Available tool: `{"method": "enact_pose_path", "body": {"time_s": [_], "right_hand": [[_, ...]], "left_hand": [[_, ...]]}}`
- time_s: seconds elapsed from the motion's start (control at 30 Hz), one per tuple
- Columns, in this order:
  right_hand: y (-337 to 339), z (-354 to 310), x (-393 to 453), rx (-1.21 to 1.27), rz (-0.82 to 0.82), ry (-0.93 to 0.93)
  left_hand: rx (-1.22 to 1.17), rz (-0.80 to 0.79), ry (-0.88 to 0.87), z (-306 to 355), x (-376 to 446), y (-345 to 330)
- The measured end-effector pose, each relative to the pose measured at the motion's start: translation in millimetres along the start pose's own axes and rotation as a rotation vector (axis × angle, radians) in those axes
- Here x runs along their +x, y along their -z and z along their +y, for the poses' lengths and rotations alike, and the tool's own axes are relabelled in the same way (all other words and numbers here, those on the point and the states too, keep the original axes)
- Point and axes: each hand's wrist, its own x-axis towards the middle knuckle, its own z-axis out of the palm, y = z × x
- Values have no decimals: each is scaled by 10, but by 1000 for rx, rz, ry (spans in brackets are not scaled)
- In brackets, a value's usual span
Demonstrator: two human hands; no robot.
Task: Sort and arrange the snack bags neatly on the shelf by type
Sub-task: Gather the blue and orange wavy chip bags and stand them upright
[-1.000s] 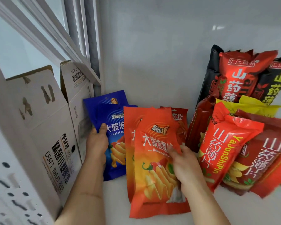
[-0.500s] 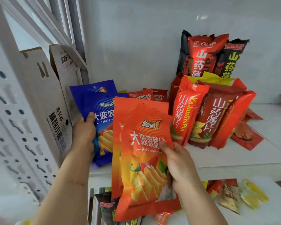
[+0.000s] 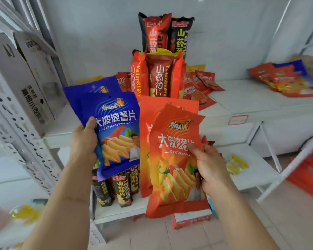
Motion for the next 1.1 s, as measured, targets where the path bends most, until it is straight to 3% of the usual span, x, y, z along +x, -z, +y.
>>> {"method": "enact_pose_path", "body": {"time_s": [0.27,0.5,0.77,1.1], "right_hand": [[1613,-150,-366,27,263,-1],[2697,-411,-148,62,443,28],[3883,-668,656,60,539,72],[5035,-999,2165,33,539,103]], "left_hand": [[28,-228,71,-457,-1053,-1181],[108,-446,54,-651,-1573,-2544],[75,-567,108,-1028,-1644,-4217],[51,-561,171,-1324,-1348,-6255]]}}
